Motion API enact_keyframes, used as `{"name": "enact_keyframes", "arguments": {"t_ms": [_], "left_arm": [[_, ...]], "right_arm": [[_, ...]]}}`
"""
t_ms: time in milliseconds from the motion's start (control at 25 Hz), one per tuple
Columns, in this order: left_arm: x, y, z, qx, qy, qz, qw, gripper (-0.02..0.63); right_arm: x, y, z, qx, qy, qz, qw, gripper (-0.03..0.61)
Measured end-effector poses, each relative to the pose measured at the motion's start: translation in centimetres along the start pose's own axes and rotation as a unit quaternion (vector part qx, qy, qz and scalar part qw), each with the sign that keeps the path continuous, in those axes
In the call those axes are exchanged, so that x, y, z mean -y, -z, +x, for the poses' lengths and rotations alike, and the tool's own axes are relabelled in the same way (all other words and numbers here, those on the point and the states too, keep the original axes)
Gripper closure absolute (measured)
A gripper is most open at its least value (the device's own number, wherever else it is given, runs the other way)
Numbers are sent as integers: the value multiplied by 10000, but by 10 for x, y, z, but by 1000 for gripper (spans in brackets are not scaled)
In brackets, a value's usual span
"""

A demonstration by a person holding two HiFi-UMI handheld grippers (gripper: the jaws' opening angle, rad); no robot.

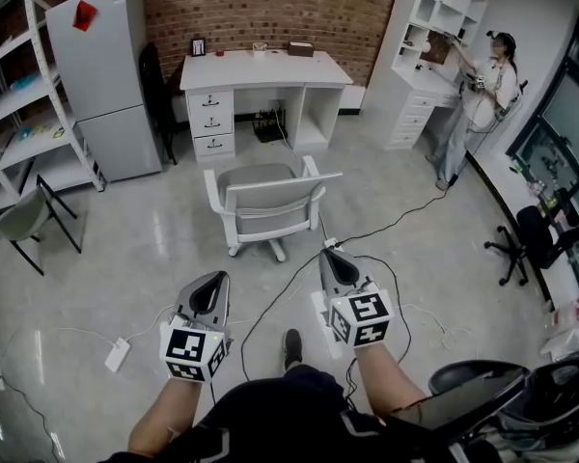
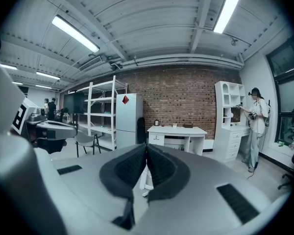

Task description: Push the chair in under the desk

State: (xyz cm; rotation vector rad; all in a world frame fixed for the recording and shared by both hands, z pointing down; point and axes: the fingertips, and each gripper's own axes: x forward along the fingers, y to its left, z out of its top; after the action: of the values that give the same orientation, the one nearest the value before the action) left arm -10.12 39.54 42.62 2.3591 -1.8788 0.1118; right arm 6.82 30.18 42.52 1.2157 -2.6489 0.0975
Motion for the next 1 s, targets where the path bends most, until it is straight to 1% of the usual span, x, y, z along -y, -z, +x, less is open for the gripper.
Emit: {"name": "enact_keyframes", "arguments": {"t_ms": [200, 360, 480, 800, 1000], "left_arm": [[-9, -8, 44, -74, -62, 38, 9999, 606], [-11, -10, 79, -131, -38, 69, 9999, 606], [-16, -11, 104, -207, -95, 119, 9997, 606], [-21, -10, 170, -437, -246, 228, 9985, 604], [-21, -6, 210, -569, -358, 202, 9975, 604]], "right_arm": [[32, -11, 35, 28, -98, 16, 9999, 569], [61, -13, 62, 15, -129, -6, 9999, 569], [79, -15, 83, -4, -195, 43, 9998, 569], [128, -12, 131, -104, -409, -15, 9991, 569], [157, -6, 155, -168, -565, -125, 9982, 568]]}}
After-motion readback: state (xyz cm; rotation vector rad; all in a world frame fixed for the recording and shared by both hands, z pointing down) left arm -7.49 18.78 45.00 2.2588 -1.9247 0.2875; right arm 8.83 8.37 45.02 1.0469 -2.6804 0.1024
